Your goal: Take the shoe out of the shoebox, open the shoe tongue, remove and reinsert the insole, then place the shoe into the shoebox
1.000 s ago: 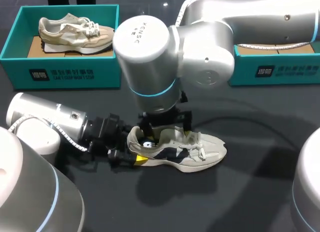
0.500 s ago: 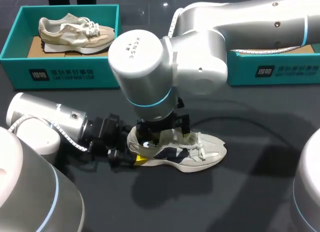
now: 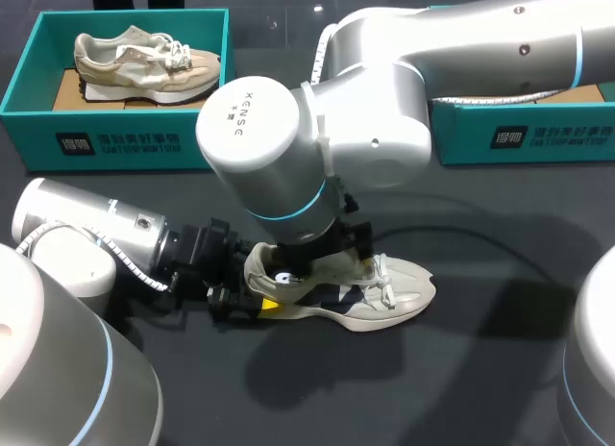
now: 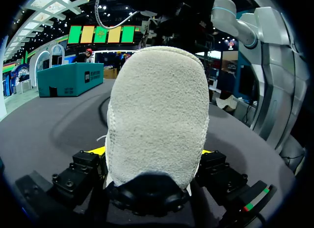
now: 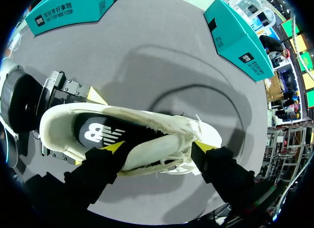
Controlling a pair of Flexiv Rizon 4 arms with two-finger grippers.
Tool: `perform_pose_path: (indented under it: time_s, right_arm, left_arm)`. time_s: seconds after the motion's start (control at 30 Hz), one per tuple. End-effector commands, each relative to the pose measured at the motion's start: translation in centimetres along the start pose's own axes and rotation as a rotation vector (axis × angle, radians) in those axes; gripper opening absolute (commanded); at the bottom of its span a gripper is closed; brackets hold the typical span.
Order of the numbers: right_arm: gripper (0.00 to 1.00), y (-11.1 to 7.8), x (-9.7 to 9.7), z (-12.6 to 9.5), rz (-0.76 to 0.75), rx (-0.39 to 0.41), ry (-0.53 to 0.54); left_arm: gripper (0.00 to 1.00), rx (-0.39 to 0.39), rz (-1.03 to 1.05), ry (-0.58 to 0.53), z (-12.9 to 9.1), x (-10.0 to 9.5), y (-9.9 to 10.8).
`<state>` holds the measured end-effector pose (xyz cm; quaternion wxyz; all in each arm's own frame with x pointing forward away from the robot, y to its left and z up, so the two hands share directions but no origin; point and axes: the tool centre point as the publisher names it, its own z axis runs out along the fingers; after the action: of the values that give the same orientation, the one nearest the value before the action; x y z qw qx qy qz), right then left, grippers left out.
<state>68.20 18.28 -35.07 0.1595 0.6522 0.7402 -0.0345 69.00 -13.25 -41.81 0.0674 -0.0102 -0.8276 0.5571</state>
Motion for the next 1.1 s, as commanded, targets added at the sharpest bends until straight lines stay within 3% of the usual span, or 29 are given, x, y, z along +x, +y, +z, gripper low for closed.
perform_pose_path:
  time_s: [0.03,0.13,0.33,0.7,0.83,1.1]
  right_arm:
    - [0.39,-0.8,0.6,0.2,0.245,-0.030,-0.002]
    - [0.25,-0.9,1.0,0.1,0.240,-0.028,0.004]
    - [0.15,-1.3,1.5,-0.6,0.237,-0.020,0.011]
    - [0.12,-1.2,0.1,-2.2,0.200,0.010,0.021]
    - [0.03,-0.9,-0.7,-2.2,0.162,0.026,0.060]
    - [0.00,-0.5,-3.4,-2.3,0.082,0.066,0.161]
  left_arm:
    - [0.00,-0.003,-0.001,0.000,-0.1,-0.3,0.2]
    - [0.00,-0.003,-0.001,0.000,-0.1,-0.3,0.2]
    - [0.00,-0.003,-0.001,0.000,-0.1,-0.3,0.2]
    - [0.00,-0.003,-0.001,0.000,-0.1,-0.3,0.2]
    - [0.00,-0.003,-0.001,0.000,-0.1,-0.3,0.2]
    - [0.00,-0.003,-0.001,0.000,-0.1,-0.3,0.2]
